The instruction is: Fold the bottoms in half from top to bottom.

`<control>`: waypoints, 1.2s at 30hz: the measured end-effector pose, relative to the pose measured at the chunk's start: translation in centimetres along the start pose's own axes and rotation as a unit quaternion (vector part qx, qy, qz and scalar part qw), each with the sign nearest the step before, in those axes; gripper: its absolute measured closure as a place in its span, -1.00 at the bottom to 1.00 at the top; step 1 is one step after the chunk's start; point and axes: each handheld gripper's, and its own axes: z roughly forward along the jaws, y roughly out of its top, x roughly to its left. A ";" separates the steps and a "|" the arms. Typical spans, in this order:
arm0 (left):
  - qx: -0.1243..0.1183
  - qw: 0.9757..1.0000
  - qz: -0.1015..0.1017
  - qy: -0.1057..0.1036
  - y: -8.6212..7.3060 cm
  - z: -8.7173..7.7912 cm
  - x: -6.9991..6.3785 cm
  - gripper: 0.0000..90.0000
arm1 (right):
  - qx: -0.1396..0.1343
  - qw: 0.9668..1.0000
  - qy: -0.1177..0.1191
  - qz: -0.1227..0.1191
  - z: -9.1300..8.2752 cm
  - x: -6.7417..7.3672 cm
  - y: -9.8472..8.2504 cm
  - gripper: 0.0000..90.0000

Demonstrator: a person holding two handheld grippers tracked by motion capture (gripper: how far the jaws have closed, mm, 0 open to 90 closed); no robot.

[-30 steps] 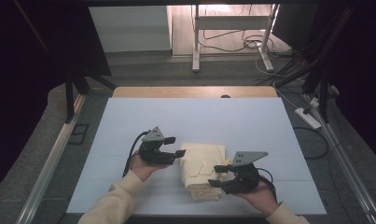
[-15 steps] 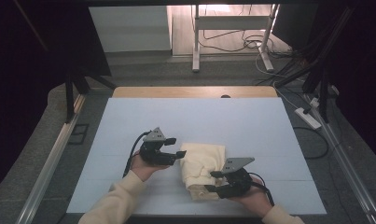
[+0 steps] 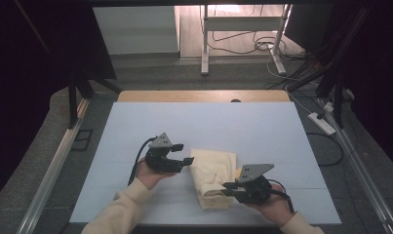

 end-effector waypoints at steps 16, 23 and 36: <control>-0.006 1.000 -0.004 0.002 0.0 -0.3 0.2 -0.32 | -0.054 0.995 0.043 0.075 -0.7 -1.6 -0.5 0.05; -0.008 1.000 -0.009 0.003 0.0 -0.2 0.4 -0.32 | -0.098 0.991 0.024 0.086 -0.8 -2.1 1.7 0.08; -0.010 1.000 -0.011 0.007 -0.1 -0.6 0.7 -0.32 | -0.029 0.996 0.067 0.054 4.6 -1.0 4.4 0.99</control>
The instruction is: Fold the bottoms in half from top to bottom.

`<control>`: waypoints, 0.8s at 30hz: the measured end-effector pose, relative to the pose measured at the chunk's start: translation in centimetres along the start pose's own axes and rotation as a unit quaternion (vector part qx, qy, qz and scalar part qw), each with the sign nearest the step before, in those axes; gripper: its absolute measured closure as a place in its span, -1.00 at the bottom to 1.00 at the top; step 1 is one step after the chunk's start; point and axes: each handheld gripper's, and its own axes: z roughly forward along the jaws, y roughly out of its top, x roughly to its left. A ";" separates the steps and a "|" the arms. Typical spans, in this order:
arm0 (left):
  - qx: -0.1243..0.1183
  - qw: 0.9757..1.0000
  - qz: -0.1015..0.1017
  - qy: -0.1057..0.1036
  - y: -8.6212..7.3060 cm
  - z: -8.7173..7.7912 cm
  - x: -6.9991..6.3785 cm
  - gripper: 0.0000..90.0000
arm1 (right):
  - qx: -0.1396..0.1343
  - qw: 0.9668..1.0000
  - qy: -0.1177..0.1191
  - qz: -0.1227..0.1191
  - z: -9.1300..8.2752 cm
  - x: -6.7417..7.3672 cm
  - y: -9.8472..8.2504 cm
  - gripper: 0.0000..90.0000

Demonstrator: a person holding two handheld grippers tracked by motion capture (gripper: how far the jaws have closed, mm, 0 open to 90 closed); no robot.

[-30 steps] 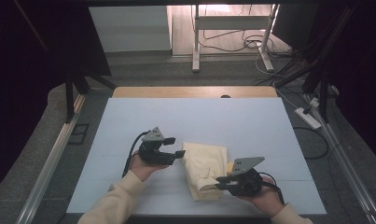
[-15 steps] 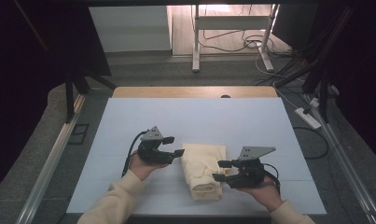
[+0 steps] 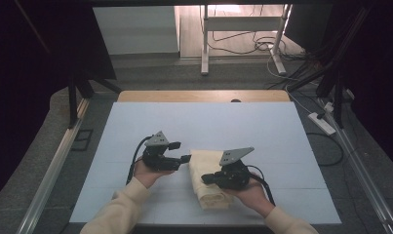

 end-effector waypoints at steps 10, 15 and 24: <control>0.000 1.000 0.000 0.001 -0.1 -0.2 0.0 -0.32 | 0.042 0.999 -0.003 -0.001 0.9 0.4 -2.3 0.99; 0.002 1.000 0.000 0.002 -0.1 -0.1 0.1 -0.32 | 0.038 0.999 -0.005 -0.002 1.1 0.6 -3.1 1.00; 0.000 1.000 0.000 0.003 -0.1 -0.2 0.1 -0.33 | -0.008 1.000 -0.004 0.009 0.3 0.2 -3.0 0.99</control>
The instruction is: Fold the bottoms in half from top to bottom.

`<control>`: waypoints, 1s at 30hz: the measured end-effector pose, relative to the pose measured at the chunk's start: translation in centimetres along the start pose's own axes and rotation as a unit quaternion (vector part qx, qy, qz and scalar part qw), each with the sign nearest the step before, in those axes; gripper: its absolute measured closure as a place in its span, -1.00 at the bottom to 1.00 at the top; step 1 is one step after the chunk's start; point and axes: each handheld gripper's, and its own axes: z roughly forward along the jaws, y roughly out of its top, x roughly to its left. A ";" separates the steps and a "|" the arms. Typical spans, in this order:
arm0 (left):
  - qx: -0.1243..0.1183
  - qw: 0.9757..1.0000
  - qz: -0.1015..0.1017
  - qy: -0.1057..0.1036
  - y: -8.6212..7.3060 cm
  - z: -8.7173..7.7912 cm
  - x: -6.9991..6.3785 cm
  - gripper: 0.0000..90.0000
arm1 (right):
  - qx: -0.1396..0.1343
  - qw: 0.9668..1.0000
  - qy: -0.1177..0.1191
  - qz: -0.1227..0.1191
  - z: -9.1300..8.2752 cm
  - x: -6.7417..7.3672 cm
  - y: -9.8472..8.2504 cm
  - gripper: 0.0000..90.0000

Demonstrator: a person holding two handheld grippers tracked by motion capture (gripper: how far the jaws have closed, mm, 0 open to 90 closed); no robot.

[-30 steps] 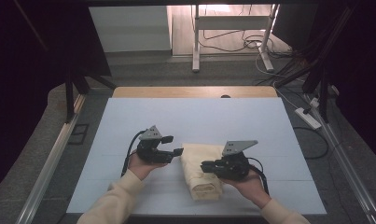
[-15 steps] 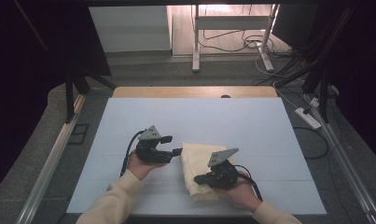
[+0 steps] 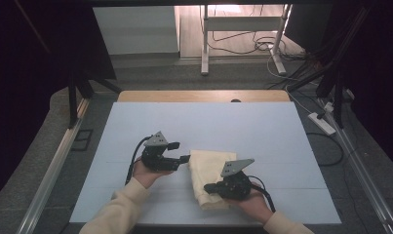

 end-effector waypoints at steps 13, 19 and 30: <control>-0.001 1.000 -0.003 0.003 -0.2 -0.3 0.1 -0.33 | -0.062 0.996 -0.061 0.030 -4.5 -2.7 -0.6 0.93; 0.003 1.000 -0.005 0.003 -0.4 -0.4 0.0 -0.33 | -0.070 0.993 -0.080 0.043 -5.8 -3.6 -1.1 0.58; 0.004 1.000 -0.012 0.010 -1.2 -1.4 0.0 -0.34 | -0.092 0.984 -0.142 0.056 -8.4 -5.1 -2.4 -0.02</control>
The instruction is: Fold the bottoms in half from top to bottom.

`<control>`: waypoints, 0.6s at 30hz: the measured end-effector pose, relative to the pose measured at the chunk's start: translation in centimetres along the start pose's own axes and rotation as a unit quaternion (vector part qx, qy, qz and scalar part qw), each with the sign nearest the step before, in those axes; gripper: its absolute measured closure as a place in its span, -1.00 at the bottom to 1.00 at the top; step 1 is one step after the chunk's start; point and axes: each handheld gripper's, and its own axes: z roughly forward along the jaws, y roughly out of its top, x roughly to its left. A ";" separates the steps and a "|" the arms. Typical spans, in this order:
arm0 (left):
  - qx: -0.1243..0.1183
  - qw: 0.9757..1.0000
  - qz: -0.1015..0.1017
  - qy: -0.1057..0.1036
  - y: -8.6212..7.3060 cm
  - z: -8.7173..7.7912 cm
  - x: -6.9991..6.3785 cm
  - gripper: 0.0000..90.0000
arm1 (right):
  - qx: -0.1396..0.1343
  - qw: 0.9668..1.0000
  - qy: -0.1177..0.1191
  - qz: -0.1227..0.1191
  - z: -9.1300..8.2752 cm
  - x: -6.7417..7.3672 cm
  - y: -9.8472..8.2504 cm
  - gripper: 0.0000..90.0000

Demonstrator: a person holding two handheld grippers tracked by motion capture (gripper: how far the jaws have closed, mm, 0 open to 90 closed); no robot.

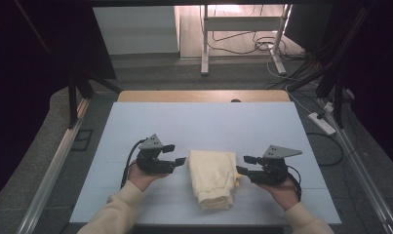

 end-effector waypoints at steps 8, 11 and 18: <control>0.003 1.000 -0.007 0.005 -1.1 -1.0 0.3 -0.34 | -0.005 1.000 -0.030 0.006 -2.0 -1.6 -0.8 -0.13; 0.005 1.000 -0.009 0.009 -1.6 -1.5 0.4 -0.34 | -0.005 0.999 -0.041 0.010 -2.6 -2.2 -1.3 -0.15; 0.004 1.000 -0.013 0.015 -2.6 -2.7 0.7 -0.34 | -0.010 0.998 -0.063 0.021 -4.4 -3.7 -2.3 -0.17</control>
